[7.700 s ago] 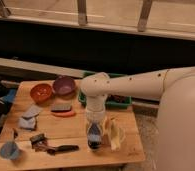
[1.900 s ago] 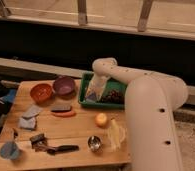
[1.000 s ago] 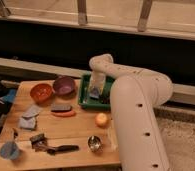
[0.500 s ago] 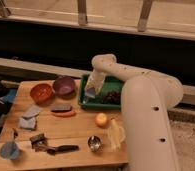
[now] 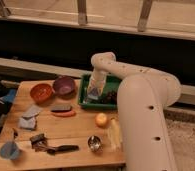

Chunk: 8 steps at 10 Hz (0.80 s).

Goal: Wipe tray with sponge

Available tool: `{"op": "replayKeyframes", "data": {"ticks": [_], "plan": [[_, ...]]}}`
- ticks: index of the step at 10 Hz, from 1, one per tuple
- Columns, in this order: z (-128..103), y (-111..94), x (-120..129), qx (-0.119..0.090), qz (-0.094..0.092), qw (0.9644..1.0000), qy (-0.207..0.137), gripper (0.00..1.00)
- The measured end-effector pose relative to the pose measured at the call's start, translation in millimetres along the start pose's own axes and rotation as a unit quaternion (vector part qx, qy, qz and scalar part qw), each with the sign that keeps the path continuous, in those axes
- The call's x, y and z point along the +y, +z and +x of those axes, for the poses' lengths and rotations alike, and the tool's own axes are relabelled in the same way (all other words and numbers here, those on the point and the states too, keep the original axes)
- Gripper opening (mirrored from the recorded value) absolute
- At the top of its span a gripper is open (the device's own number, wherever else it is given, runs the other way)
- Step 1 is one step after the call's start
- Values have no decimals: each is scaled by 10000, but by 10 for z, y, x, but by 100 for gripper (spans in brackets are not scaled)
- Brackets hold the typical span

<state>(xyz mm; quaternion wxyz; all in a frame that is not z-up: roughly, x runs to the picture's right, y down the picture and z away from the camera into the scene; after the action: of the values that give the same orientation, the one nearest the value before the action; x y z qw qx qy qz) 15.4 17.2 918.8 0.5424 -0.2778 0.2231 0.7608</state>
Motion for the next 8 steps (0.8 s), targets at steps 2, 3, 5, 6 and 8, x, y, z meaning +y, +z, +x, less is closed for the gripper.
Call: {"op": "replayKeyframes", "data": {"ticks": [2, 3, 5, 6, 8], "plan": [[-144, -19, -90, -91, 156, 9998, 126, 0], [-275, -35, -82, -192, 180, 9995, 168, 0], [-410, -38, 122, -280, 75, 9995, 100, 0], [-401, -28, 249, -261, -44, 9996, 22, 0], [-233, -20, 374, -151, -252, 9995, -142, 0]]}}
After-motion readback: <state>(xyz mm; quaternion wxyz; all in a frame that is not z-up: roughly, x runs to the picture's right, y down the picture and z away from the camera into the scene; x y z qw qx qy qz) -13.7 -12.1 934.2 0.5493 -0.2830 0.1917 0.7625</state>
